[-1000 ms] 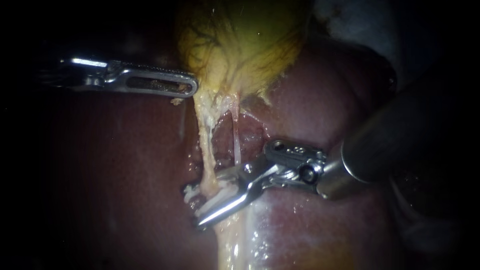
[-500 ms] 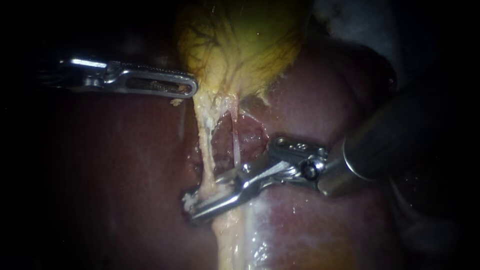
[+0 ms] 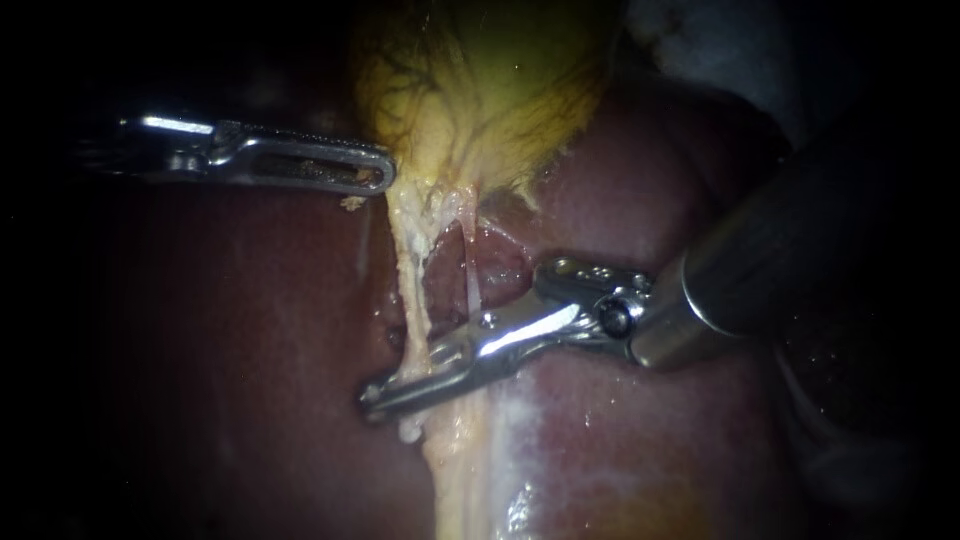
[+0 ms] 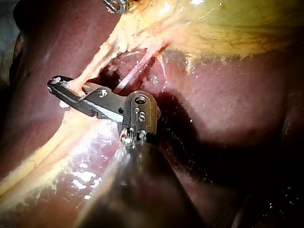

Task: Clipping second clip left tube

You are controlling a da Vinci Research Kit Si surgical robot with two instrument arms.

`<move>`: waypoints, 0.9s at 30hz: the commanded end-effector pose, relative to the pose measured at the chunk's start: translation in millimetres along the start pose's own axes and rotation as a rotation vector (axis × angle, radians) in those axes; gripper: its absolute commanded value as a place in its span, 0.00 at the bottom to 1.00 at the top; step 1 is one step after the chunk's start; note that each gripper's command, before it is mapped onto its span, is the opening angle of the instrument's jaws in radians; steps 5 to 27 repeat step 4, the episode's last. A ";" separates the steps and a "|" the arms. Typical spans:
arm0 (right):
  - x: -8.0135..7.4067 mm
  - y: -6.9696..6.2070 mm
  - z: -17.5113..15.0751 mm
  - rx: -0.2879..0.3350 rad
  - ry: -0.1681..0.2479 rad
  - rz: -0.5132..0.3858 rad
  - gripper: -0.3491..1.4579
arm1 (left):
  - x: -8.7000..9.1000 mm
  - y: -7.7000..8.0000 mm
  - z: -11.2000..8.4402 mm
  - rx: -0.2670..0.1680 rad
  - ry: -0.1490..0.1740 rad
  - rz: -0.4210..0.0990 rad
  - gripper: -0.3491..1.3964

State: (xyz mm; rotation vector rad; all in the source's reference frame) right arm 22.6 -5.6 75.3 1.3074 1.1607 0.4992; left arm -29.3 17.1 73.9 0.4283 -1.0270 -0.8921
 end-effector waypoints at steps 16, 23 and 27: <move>0.0 0.1 0.0 -0.002 -0.002 -0.001 0.00 | 0.0 0.0 0.0 0.000 0.000 0.000 0.00; 0.0 0.1 0.0 -0.002 -0.002 -0.001 0.00 | 0.0 0.0 0.0 0.000 0.000 0.000 0.00; 0.0 0.1 0.0 -0.002 -0.002 -0.001 0.00 | 0.0 0.0 0.0 0.000 0.000 0.000 0.00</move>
